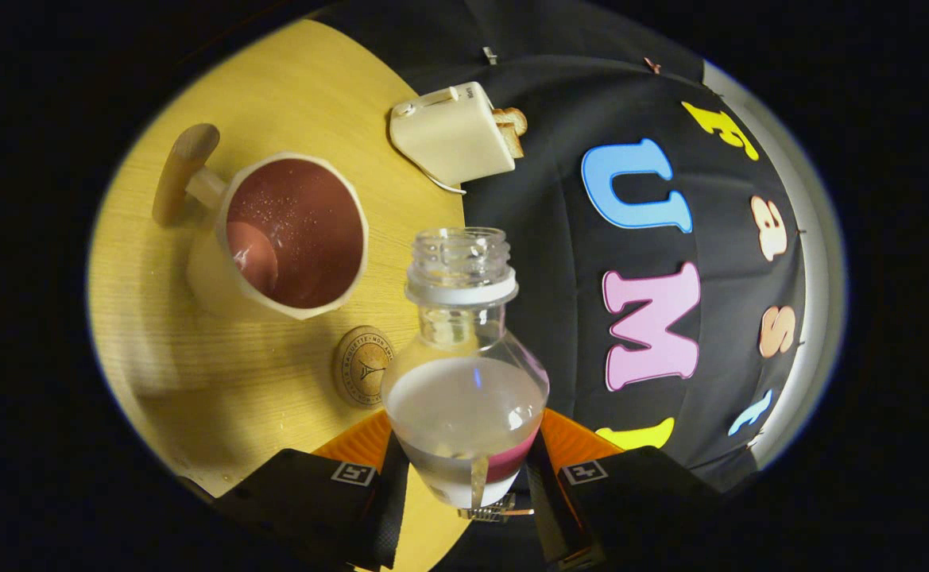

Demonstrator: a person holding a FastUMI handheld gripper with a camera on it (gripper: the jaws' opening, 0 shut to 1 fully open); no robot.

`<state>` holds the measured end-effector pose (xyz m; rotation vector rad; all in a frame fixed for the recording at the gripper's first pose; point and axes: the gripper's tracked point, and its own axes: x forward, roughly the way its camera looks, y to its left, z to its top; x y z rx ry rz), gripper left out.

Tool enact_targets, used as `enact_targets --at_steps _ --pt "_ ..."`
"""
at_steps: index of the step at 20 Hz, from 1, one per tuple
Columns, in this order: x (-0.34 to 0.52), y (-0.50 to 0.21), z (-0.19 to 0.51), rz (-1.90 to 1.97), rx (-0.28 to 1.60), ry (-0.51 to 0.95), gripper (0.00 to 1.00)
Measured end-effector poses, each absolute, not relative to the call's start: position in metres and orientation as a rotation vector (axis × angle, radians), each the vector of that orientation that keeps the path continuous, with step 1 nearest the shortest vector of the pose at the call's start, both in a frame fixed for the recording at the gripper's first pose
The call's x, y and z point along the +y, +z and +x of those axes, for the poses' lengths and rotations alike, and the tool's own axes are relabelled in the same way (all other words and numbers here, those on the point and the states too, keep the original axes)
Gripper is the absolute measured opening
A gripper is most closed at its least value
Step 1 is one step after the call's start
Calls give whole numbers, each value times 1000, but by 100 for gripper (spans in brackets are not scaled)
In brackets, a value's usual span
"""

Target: Take the bottle from table, then pour the juice into the cup, finally place the bottle on the coaster

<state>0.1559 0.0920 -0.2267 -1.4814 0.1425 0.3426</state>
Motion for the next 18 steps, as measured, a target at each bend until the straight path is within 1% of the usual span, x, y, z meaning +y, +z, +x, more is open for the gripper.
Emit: enact_targets --at_steps 8,18 --pt "91 -223 164 -1643 101 326 69" --pt "109 -220 168 -1815 -6 364 69"
